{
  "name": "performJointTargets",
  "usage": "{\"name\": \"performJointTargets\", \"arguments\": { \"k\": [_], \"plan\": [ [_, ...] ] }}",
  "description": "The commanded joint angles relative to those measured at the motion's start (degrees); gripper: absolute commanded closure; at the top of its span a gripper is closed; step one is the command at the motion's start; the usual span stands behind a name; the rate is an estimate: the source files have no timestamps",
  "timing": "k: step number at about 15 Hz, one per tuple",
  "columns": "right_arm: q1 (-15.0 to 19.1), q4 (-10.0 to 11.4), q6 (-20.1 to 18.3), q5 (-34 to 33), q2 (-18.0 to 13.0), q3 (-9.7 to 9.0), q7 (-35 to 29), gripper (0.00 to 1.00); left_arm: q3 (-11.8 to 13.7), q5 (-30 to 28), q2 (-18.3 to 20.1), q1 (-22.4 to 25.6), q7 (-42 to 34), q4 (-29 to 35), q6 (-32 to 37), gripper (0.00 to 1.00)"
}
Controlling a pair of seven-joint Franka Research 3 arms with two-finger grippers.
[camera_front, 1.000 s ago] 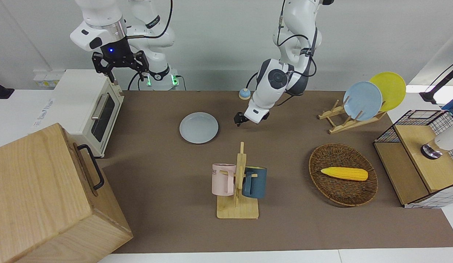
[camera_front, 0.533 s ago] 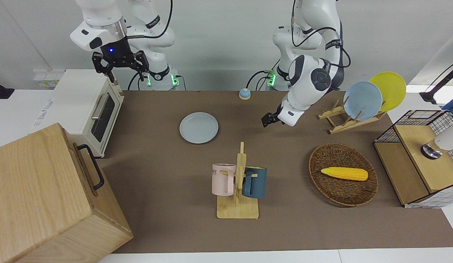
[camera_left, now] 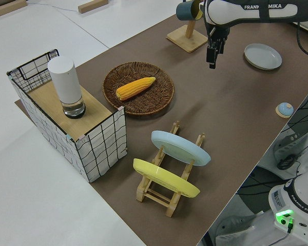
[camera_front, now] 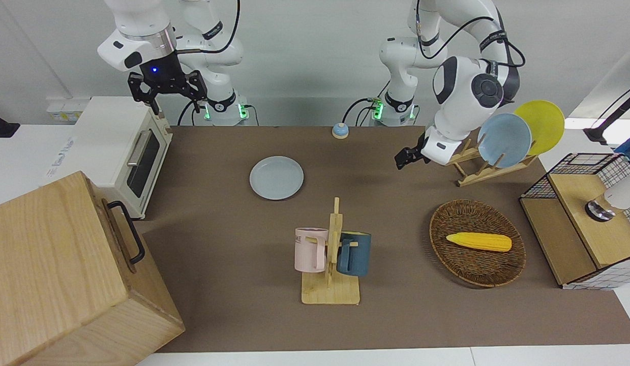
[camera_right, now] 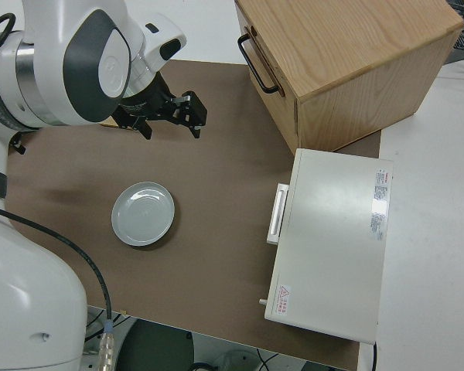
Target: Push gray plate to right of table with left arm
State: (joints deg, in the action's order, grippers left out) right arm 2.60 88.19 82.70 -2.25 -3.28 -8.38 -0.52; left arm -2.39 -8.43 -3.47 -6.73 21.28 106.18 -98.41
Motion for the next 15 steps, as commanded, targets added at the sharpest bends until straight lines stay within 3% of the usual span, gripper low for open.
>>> {"name": "performJointTargets", "arguments": {
  "k": [1,7,10,15],
  "plan": [
    [0.4,0.2,-0.1,0.1,-0.4,-0.14,1.1,0.005,-0.9,4.4,0.5,2.2,-0.4,-8.5,7.3,0.01],
    [0.4,0.2,-0.1,0.1,-0.4,-0.14,1.1,0.005,-3.9,5.1,2.1,9.7,-2.6,-12.2,9.9,0.01],
    [0.4,0.2,-0.1,0.1,-0.4,-0.14,1.1,0.005,-7.4,5.2,2.7,13.4,-2.6,-12.2,9.9,0.01],
    [0.4,0.2,-0.1,0.1,-0.4,-0.14,1.1,0.005,-8.1,5.2,4.0,15.3,-6.0,-12.2,9.9,0.01]
  ]
}}
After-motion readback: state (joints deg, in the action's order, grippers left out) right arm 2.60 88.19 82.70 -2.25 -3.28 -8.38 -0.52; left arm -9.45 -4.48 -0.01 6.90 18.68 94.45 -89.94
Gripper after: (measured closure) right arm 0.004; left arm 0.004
